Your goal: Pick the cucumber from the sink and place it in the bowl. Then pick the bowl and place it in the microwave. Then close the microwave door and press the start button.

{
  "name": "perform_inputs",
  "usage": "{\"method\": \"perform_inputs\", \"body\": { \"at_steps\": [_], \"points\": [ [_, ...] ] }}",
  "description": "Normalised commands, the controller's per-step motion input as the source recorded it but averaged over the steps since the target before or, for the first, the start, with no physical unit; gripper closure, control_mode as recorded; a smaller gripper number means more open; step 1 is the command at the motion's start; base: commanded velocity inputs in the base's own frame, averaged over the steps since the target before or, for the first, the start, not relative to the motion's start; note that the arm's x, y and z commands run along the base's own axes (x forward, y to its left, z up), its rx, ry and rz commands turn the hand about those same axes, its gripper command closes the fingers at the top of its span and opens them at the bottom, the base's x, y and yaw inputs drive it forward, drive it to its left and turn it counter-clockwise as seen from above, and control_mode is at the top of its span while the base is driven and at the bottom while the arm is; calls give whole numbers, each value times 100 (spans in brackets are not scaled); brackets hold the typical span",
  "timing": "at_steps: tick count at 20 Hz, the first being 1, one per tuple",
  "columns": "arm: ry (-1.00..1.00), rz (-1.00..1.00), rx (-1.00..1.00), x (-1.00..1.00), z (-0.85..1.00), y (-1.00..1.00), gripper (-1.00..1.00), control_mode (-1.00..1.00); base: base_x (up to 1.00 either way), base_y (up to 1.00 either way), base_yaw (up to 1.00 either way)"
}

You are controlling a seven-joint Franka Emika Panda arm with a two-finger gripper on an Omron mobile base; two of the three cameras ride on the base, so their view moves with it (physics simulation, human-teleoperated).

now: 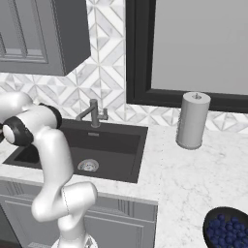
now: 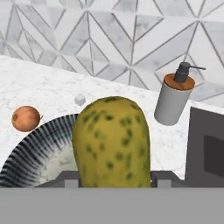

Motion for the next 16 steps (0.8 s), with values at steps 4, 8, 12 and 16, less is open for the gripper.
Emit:
{"method": "perform_inputs", "body": {
  "at_steps": [4, 8, 12, 16],
  "points": [
    [15, 0, 5, 20, -3, 32, 100, -100, 0, 0, 0],
    [18, 0, 0, 18, -2, 43, 100, -100, 0, 0, 0],
    [9, 0, 0, 15, -7, 43, 100, -100, 0, 0, 0],
    [0, 0, 0, 7, -31, 12, 100, -100, 0, 0, 0]
  ]
}}
